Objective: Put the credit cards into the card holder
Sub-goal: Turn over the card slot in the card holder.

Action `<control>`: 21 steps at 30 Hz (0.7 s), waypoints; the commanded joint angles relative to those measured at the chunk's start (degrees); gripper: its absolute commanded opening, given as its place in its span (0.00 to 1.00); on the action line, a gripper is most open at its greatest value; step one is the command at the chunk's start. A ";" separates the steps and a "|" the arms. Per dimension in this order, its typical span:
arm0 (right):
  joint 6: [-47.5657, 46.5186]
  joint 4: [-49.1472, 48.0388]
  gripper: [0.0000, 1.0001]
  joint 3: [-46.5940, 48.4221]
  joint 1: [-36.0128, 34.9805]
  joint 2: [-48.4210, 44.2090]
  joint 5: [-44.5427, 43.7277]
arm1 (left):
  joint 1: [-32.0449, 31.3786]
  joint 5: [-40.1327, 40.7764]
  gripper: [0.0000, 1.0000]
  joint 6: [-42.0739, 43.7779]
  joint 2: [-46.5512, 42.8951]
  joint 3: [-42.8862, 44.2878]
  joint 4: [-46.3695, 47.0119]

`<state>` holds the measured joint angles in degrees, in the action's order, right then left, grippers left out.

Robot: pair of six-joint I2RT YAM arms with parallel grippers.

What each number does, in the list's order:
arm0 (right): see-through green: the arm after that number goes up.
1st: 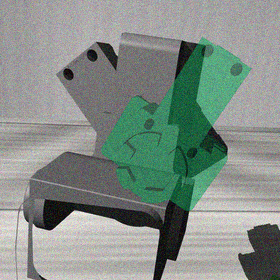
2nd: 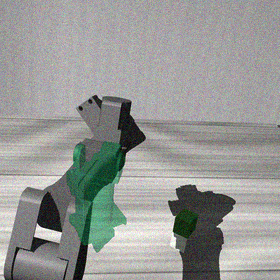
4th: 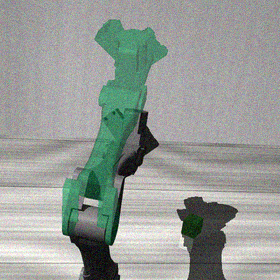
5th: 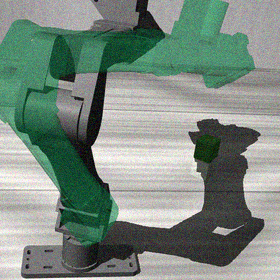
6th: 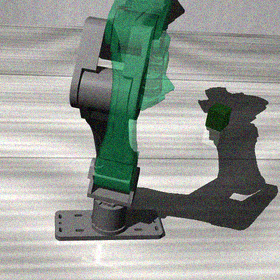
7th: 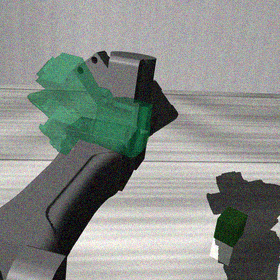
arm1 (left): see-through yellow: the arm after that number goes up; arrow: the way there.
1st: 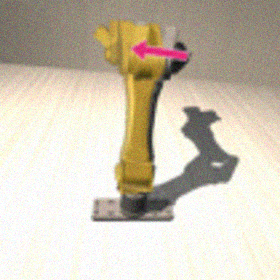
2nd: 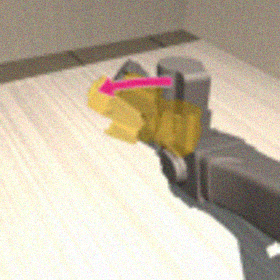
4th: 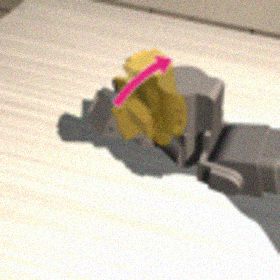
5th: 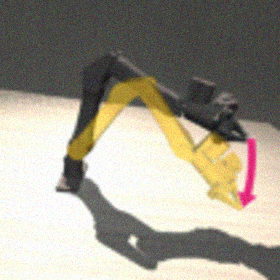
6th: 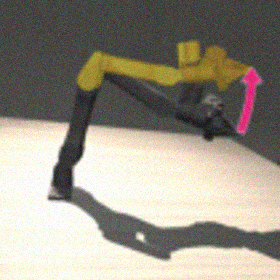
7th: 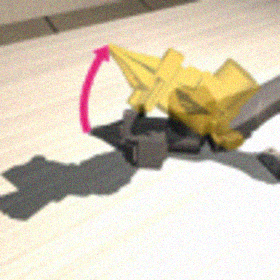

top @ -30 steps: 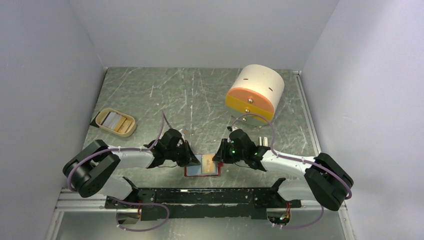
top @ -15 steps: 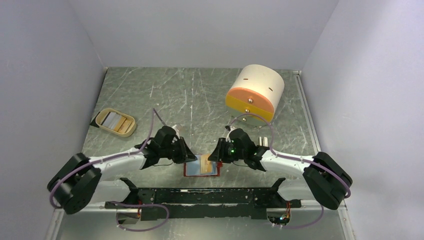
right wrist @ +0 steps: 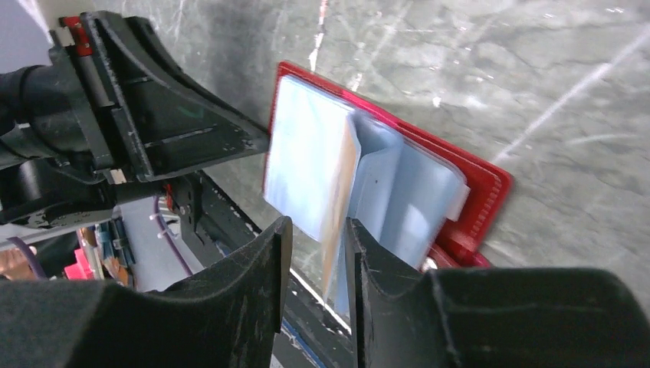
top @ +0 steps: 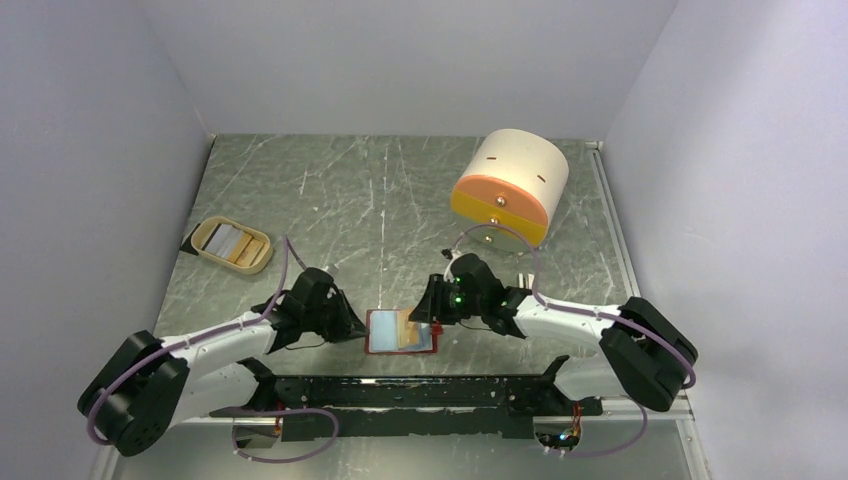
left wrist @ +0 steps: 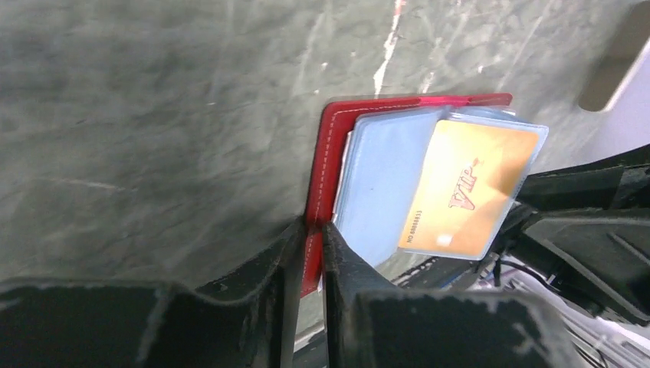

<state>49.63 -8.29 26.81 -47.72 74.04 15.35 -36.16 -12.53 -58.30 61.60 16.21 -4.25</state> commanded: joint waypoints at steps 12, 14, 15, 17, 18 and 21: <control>-0.91 2.88 0.39 6.33 -3.83 3.59 -1.54 | 0.33 -8.77 0.19 -0.39 5.81 -0.95 12.39; -1.22 3.29 0.39 6.73 -3.80 4.09 -1.78 | 0.33 -9.45 0.18 -0.47 5.94 -0.45 12.76; -1.54 3.93 0.39 7.04 -3.80 4.31 -2.08 | 0.31 -9.38 0.18 -0.59 5.52 -0.27 12.44; -2.15 5.34 0.39 7.43 -3.79 4.32 -2.93 | 0.33 -8.28 0.19 -0.52 4.05 0.42 10.76; -2.47 5.96 0.39 7.44 -3.78 4.07 -3.42 | 0.35 -7.69 0.19 -0.48 3.14 0.98 9.55; -3.38 8.53 0.39 7.21 -3.84 2.79 -6.15 | 0.37 -5.86 0.20 0.38 0.62 3.08 6.01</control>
<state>48.18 -3.90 32.97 -51.22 78.04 13.06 -36.10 -19.66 -59.11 65.14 15.57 4.16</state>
